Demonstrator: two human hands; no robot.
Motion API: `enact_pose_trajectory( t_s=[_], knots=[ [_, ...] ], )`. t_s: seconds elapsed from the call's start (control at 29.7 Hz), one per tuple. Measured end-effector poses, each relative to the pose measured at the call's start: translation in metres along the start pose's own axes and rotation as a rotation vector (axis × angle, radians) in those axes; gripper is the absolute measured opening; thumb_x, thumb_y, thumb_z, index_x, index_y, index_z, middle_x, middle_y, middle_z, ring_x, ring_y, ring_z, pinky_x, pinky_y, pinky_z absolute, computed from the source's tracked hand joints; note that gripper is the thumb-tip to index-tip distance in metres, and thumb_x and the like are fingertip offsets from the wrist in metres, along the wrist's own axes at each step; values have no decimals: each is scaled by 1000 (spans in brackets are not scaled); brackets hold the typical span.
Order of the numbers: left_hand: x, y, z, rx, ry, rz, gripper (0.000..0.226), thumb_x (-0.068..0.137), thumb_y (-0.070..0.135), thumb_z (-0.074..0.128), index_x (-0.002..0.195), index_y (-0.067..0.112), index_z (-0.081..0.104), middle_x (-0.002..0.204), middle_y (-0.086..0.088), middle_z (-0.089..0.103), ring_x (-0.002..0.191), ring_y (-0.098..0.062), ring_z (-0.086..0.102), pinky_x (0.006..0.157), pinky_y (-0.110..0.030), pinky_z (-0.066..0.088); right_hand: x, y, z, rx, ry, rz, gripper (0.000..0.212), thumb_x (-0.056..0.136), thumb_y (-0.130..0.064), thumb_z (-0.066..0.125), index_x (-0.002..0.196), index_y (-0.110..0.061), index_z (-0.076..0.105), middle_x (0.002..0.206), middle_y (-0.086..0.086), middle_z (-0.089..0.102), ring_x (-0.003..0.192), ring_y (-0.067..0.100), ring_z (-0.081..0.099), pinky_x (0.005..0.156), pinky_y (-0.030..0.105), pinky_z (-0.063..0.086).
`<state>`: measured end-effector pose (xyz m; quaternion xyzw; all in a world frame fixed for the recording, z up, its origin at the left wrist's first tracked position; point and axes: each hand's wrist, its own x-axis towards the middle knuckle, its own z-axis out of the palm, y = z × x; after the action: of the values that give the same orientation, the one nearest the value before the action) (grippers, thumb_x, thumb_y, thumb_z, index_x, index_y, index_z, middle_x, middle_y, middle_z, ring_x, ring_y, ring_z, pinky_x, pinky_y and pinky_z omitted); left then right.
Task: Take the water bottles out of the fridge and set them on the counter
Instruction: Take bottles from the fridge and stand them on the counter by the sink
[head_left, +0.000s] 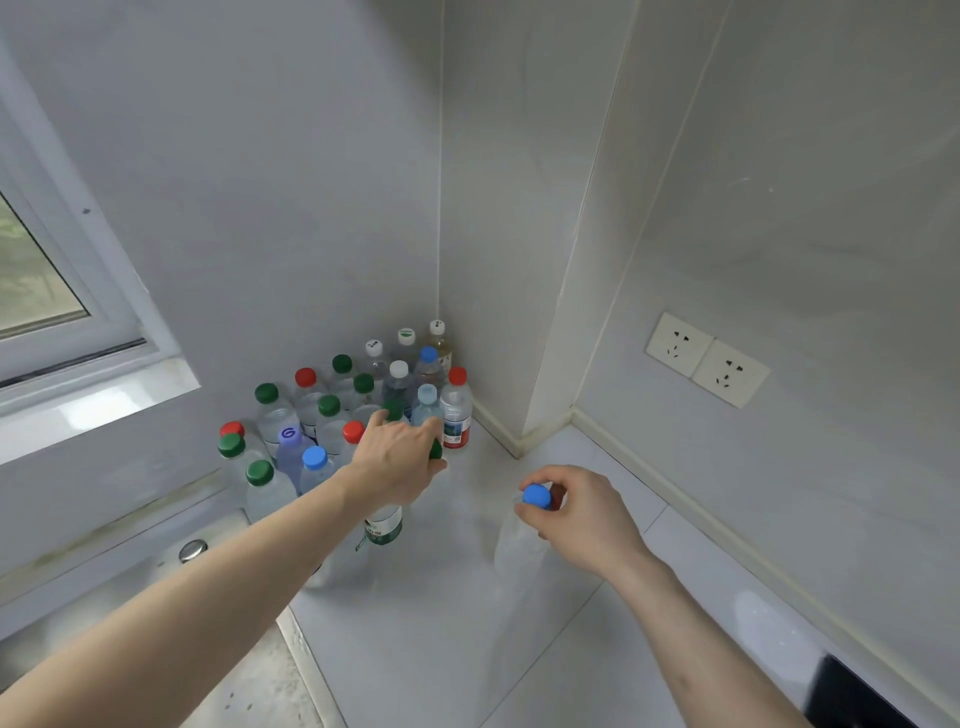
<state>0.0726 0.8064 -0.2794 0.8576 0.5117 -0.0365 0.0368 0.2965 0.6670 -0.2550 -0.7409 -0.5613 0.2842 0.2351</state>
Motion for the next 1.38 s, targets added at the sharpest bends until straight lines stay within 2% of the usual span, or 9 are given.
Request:
enact_pose_trajectory(
  t_s=[0.2, 0.44, 0.57, 0.67, 0.78, 0.94, 1.05, 1.28, 1.38],
  knots=[
    [10, -11, 4, 3, -13, -22, 30, 101, 51, 52, 115, 25, 45, 86, 7, 65, 86, -21, 62, 119, -50, 22, 31, -7, 11, -36, -15, -3, 12, 85, -34, 73, 96, -38, 71, 82, -12, 71, 73, 11, 71, 74, 35, 61],
    [23, -25, 18, -24, -34, -46, 33, 99, 52, 55, 117, 25, 47, 95, 5, 68, 99, -22, 65, 122, -53, 17, 79, -20, 27, -161, -28, -40, 11, 88, -35, 71, 99, -36, 71, 84, -14, 67, 83, 17, 66, 74, 31, 55],
    [27, -28, 28, -42, -51, -87, 39, 100, 53, 55, 124, 24, 47, 100, 4, 70, 103, -23, 65, 121, -53, 21, 106, -27, 40, -242, -29, -79, 14, 91, -39, 70, 103, -33, 70, 96, -10, 68, 89, 21, 63, 77, 33, 53],
    [29, -28, 29, -61, -44, -105, 36, 101, 53, 53, 122, 25, 48, 99, 4, 70, 101, -24, 66, 120, -52, 23, 125, -32, 51, -281, -44, -110, 15, 91, -39, 70, 104, -33, 69, 99, -9, 69, 90, 22, 63, 74, 32, 50],
    [29, -29, 30, -74, -27, -106, 35, 101, 53, 52, 123, 27, 50, 101, 4, 70, 101, -24, 66, 117, -50, 26, 141, -37, 60, -311, -54, -135, 17, 91, -39, 70, 108, -33, 70, 105, -5, 70, 97, 25, 64, 78, 35, 52],
    [28, -33, 29, -90, 10, -79, 30, 101, 50, 50, 121, 28, 55, 104, 4, 65, 98, -24, 65, 102, -43, 36, 161, -43, 71, -335, -69, -136, 21, 93, -40, 69, 113, -34, 70, 113, -2, 70, 100, 26, 65, 74, 33, 48],
    [26, -36, 34, -96, 50, -76, 30, 101, 47, 48, 124, 29, 57, 106, 4, 63, 99, -24, 65, 100, -40, 37, 169, -48, 79, -347, -79, -158, 23, 94, -38, 69, 117, -33, 70, 116, -1, 69, 104, 27, 65, 73, 31, 44],
    [21, -41, 41, -138, 93, -70, 32, 103, 40, 49, 133, 30, 55, 111, 4, 62, 101, -26, 64, 98, -39, 37, 174, -53, 90, -403, -97, -189, 24, 98, -37, 66, 121, -29, 68, 118, 1, 68, 105, 28, 65, 80, 36, 50],
    [16, -42, 43, -169, 130, -67, 28, 103, 33, 50, 130, 31, 57, 111, 5, 61, 100, -25, 64, 98, -38, 37, 172, -54, 89, -386, -113, -175, 23, 99, -36, 65, 121, -29, 69, 116, 1, 67, 105, 29, 65, 82, 37, 53]
  ],
)
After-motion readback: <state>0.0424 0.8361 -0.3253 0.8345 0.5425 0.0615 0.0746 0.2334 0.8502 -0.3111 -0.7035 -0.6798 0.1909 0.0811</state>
